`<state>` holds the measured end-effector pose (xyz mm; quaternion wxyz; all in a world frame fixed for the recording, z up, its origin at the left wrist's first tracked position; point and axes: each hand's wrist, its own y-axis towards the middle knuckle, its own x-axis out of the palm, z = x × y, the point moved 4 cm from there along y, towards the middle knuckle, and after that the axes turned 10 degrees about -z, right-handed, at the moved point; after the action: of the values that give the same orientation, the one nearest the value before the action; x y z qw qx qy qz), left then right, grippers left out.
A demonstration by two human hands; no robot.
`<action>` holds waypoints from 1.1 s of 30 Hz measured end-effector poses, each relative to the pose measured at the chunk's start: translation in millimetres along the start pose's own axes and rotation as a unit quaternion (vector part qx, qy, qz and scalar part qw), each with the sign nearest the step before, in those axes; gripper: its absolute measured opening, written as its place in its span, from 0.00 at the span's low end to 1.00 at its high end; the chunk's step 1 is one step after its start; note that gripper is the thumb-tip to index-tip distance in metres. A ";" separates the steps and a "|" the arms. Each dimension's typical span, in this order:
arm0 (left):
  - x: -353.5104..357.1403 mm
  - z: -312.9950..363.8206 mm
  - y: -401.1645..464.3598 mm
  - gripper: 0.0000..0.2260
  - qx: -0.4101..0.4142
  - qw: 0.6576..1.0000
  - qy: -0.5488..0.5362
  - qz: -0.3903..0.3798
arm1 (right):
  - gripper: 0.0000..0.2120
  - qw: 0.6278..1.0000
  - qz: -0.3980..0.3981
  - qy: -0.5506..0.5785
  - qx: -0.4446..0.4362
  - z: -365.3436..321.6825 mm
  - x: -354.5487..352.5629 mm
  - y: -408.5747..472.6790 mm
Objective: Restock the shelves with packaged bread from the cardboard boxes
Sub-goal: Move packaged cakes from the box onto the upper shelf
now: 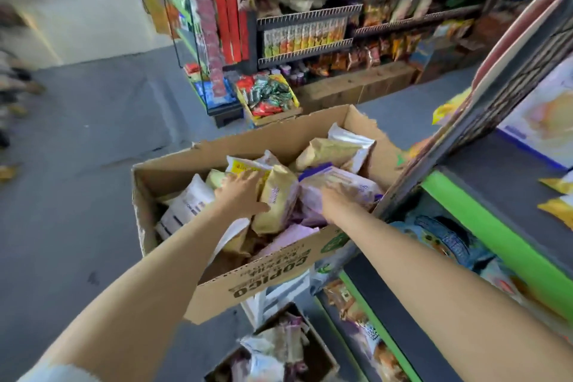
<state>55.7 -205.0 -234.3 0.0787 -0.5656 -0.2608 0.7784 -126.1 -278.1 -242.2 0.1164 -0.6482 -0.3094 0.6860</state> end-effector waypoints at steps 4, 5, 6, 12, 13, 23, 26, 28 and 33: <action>3.2 7.7 8.8 0.31 -0.037 0.998 -0.006 0.049 | 0.16 0.997 0.079 0.000 0.014 -0.5 -26.2 -12.2; 1.4 10.9 12.7 0.28 -0.041 0.996 -0.012 0.072 | 0.16 0.994 0.105 -0.017 0.007 0.5 -35.8 -18.9; -2.0 15.7 15.1 0.27 -0.042 0.995 -0.019 0.091 | 0.16 0.991 0.128 -0.039 -0.001 -0.5 -45.2 -26.1; -14.2 39.5 35.8 0.23 -0.062 0.980 -0.148 0.121 | 0.14 0.948 0.265 -0.157 -0.078 0.0 -75.3 -50.1; -16.4 42.8 37.7 0.18 -0.043 0.972 -0.183 0.139 | 0.14 0.939 0.288 -0.166 -0.087 3.3 -76.8 -50.4; -80.4 34.8 -38.3 0.08 0.178 0.939 -0.216 0.201 | 0.10 0.936 0.332 0.027 -0.112 24.1 -122.7 -88.9; -106.1 38.5 -68.4 0.04 0.213 0.939 -0.185 0.195 | 0.08 0.917 0.290 0.217 -0.167 15.2 -124.2 -104.6; -118.2 44.7 -83.9 0.02 0.237 0.936 -0.174 0.196 | 0.06 0.877 0.246 0.373 -0.178 8.6 -120.8 -120.4; -136.4 63.8 -104.2 0.13 0.276 0.922 -0.237 0.136 | 0.14 0.780 0.246 0.520 -0.246 6.1 -126.2 -164.2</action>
<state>26.3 -193.5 -53.9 0.0611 -0.3509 0.0331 0.9338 -154.9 -222.2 -44.8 -0.0768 -0.9670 -0.1904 0.1506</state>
